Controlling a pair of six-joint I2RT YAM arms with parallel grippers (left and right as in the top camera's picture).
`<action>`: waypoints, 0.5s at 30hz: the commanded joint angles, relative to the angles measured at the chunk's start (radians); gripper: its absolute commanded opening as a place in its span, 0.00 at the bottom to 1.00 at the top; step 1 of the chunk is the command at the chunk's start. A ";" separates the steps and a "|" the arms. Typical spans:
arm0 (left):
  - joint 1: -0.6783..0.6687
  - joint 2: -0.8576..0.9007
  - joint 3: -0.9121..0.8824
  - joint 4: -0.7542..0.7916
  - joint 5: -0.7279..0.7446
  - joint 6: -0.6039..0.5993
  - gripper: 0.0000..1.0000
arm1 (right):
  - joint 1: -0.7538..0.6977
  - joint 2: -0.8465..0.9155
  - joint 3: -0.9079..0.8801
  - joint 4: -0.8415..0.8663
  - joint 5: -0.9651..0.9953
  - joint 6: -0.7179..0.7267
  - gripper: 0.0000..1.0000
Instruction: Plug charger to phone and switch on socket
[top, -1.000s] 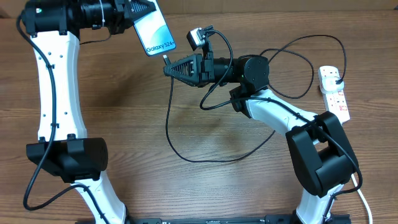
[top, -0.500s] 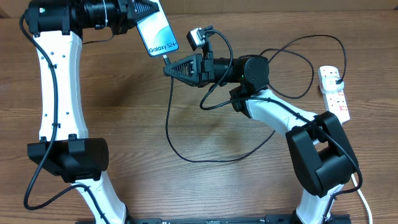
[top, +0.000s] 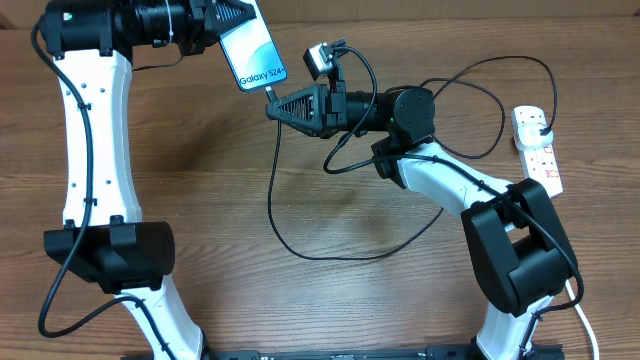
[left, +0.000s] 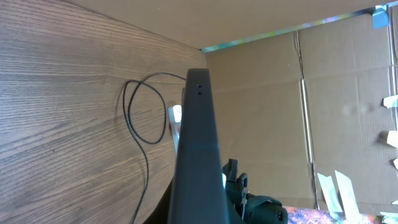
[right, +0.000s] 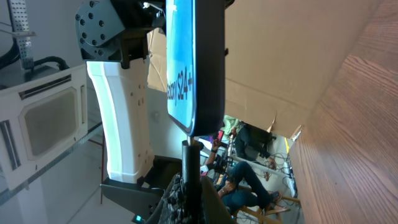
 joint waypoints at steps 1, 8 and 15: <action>-0.006 -0.017 0.006 0.003 0.021 -0.010 0.04 | -0.006 0.000 0.031 0.003 0.011 -0.006 0.04; -0.018 -0.017 0.006 0.004 0.013 -0.009 0.04 | -0.006 0.000 0.031 0.004 0.014 -0.006 0.04; -0.020 -0.017 0.006 0.003 0.002 0.013 0.04 | -0.006 0.000 0.031 0.005 0.014 -0.006 0.04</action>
